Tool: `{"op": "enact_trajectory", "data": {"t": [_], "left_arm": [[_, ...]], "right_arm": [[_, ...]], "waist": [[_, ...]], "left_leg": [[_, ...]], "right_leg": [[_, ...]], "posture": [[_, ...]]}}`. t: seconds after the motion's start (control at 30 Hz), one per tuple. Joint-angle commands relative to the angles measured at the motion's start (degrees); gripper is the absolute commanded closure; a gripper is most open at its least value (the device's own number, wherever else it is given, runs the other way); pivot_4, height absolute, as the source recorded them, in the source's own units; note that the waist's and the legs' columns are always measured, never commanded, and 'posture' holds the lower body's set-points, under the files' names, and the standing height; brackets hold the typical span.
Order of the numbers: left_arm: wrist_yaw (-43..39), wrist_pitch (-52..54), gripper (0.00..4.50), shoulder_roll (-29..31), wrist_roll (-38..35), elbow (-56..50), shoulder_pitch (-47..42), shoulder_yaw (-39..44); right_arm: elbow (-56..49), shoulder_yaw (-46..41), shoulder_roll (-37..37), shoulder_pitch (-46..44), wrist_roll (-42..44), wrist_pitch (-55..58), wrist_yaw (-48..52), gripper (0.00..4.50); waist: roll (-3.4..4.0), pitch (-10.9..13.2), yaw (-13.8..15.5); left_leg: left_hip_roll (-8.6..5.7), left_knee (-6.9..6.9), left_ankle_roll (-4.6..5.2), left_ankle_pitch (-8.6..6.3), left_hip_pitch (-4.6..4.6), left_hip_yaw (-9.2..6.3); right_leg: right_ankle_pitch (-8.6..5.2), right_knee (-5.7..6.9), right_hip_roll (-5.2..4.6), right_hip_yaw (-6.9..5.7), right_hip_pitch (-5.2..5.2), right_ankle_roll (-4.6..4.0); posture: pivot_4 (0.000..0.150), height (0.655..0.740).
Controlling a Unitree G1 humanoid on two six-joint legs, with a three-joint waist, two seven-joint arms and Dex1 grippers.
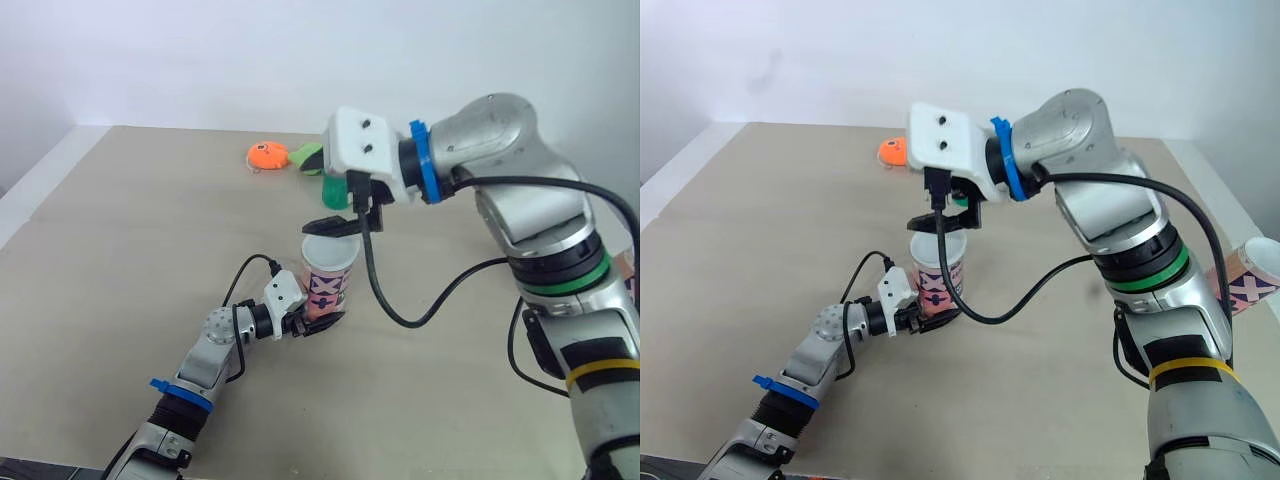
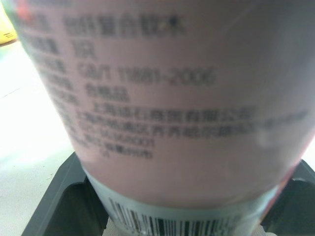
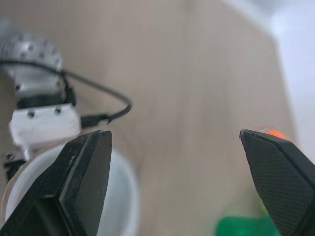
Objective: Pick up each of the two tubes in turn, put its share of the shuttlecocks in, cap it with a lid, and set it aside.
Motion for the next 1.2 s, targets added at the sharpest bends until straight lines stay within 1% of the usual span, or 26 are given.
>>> {"op": "enact_trajectory", "data": {"t": [0.03,0.07,0.1,0.13,0.17,0.27,0.33,0.37,0.4,0.63,1.2], "left_arm": [[-0.44,2.4,1.27,0.49,1.77,4.27,2.08,-2.32],[-0.43,2.4,1.27,0.47,1.75,4.28,2.09,-2.31],[-0.43,2.41,1.27,0.45,1.74,4.29,2.1,-2.31],[-0.44,2.41,1.27,0.44,1.72,4.3,2.09,-2.3],[-0.43,2.42,1.27,0.42,1.71,4.31,2.08,-2.29],[-0.43,2.41,1.27,0.37,1.7,4.34,2.06,-2.3],[-0.41,2.4,1.27,0.34,1.68,4.42,2.0,-2.26],[-0.4,2.41,1.27,0.31,1.66,4.45,1.97,-2.25],[-0.39,2.4,1.27,0.28,1.66,4.53,1.92,-2.24],[-0.27,2.15,1.27,0.15,1.76,4.88,1.7,-2.25],[-0.16,1.93,1.27,0.12,1.77,5.04,1.62,-2.38]], "right_arm": [[-0.45,-2.79,-1.12,-1.41,0.97,-0.59,0.67,0.04],[-0.59,-2.76,-1.51,-1.32,1.2,-0.49,1.1,0.43],[-0.87,-2.61,-1.93,-1.11,1.45,-0.3,1.56,0.67],[-1.11,-2.15,-2.39,-1.0,1.65,-0.03,2.28,0.82],[-1.49,-1.56,-2.88,-0.81,1.86,0.41,3.01,1.41],[-2.84,-0.24,-3.94,0.1,2.04,1.79,4.13,2.71],[-3.47,0.71,-4.42,0.49,1.71,2.92,4.37,3.7],[-3.73,1.2,-4.51,0.67,1.57,3.32,4.52,4.26],[-4.01,1.68,-4.51,0.92,1.49,3.68,4.73,4.45],[-4.46,5.58,-4.1,1.82,-0.28,4.63,4.81,4.45],[-4.11,7.13,-0.75,3.54,-0.79,4.46,4.26,4.45]], "waist": [[0.0,0.0,0.0],[0.0,0.0,0.0],[0.0,0.0,0.0],[0.0,0.0,0.0],[0.0,0.0,0.0],[0.01,0.0,0.0],[0.01,0.0,0.0],[0.01,0.0,0.0],[0.01,0.0,0.0],[0.02,-0.01,0.0],[0.02,-0.01,-0.01]], "left_leg": [[0.0,0.01,0.0,0.0,0.0,0.0],[0.0,0.01,0.0,0.01,0.0,0.0],[0.0,0.01,0.0,0.01,0.0,0.0],[0.0,0.01,0.0,0.01,0.0,0.0],[0.0,0.01,0.0,0.01,0.0,0.0],[0.0,0.02,0.0,0.01,0.0,0.0],[0.01,0.02,0.0,0.01,0.01,-0.01],[0.01,0.02,0.0,0.01,0.01,-0.01],[0.01,0.03,0.0,0.01,0.01,-0.01],[0.01,0.08,0.0,0.02,0.01,-0.02],[0.06,0.41,0.01,0.04,0.05,-0.07]], "right_leg": [[0.0,0.01,0.01,0.0,0.0,0.0],[0.0,0.02,0.01,0.0,0.0,0.0],[0.0,0.02,0.01,0.01,0.0,0.0],[0.0,0.03,0.01,0.01,0.0,0.0],[0.0,0.03,0.01,0.01,0.0,0.0],[0.0,0.03,0.01,0.02,0.0,0.0],[-0.01,0.05,0.01,0.02,0.0,-0.01],[-0.01,0.05,0.01,0.02,0.0,-0.01],[-0.01,0.07,0.01,0.02,0.0,-0.01],[-0.01,0.14,0.01,0.04,-0.01,-0.01],[-0.06,0.56,0.12,0.03,-0.02,-0.09]], "posture": [[0.15,0.74],[0.15,0.74],[0.15,0.74],[0.15,0.74],[0.15,0.74],[0.15,0.74],[0.15,0.74],[0.15,0.74],[0.15,0.74],[0.15,0.74],[0.15,0.74]]}}
